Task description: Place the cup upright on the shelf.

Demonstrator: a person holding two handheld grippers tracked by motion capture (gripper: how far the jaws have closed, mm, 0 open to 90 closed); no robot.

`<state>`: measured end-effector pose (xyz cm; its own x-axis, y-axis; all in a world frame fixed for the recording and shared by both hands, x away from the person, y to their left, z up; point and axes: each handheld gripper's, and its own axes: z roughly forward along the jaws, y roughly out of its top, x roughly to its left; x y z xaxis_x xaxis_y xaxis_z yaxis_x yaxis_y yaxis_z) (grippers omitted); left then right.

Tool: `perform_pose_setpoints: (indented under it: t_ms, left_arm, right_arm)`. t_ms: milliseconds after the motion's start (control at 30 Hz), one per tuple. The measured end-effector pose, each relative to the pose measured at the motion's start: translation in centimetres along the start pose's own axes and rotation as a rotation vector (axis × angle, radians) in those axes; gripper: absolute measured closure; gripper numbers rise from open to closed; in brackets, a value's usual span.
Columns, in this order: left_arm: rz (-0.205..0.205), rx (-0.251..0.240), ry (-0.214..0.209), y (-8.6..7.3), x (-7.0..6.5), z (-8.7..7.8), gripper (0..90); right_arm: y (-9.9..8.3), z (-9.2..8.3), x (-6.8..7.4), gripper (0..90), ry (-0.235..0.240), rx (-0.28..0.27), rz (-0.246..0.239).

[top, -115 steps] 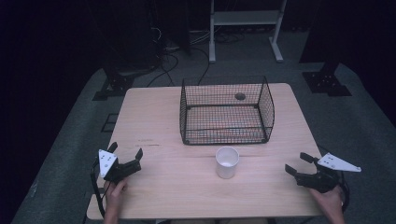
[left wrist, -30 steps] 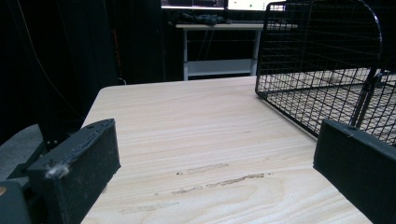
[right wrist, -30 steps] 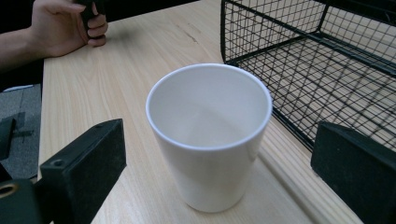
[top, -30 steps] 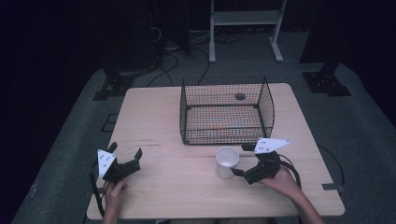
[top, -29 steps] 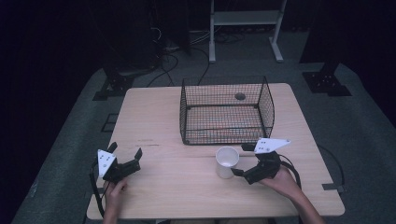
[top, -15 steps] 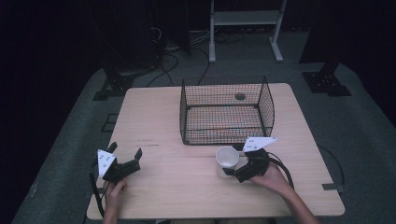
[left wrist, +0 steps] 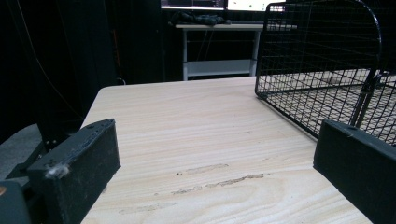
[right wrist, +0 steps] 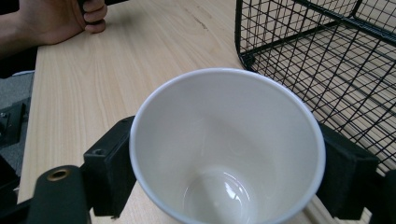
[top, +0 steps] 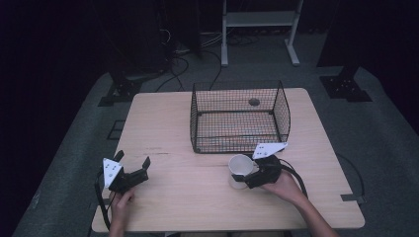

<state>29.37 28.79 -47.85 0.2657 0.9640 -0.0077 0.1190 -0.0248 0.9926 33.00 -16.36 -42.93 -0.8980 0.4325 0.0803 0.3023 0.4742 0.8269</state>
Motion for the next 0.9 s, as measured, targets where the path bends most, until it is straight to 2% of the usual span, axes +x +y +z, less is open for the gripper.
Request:
perform_pose_setpoints:
  t_ms: [567,900]
  left_arm:
    - [-0.001,0.000,0.000,0.0,0.0,0.0,0.0]
    - [0.000,0.000,-0.001,0.0,0.0,0.0,0.0]
  right_arm:
    - [3.5,-1.3,-0.9,18.7,0.077,-0.024,-0.009]
    - [4.9,-1.7,-1.7,18.7,0.083,-0.051,-0.001]
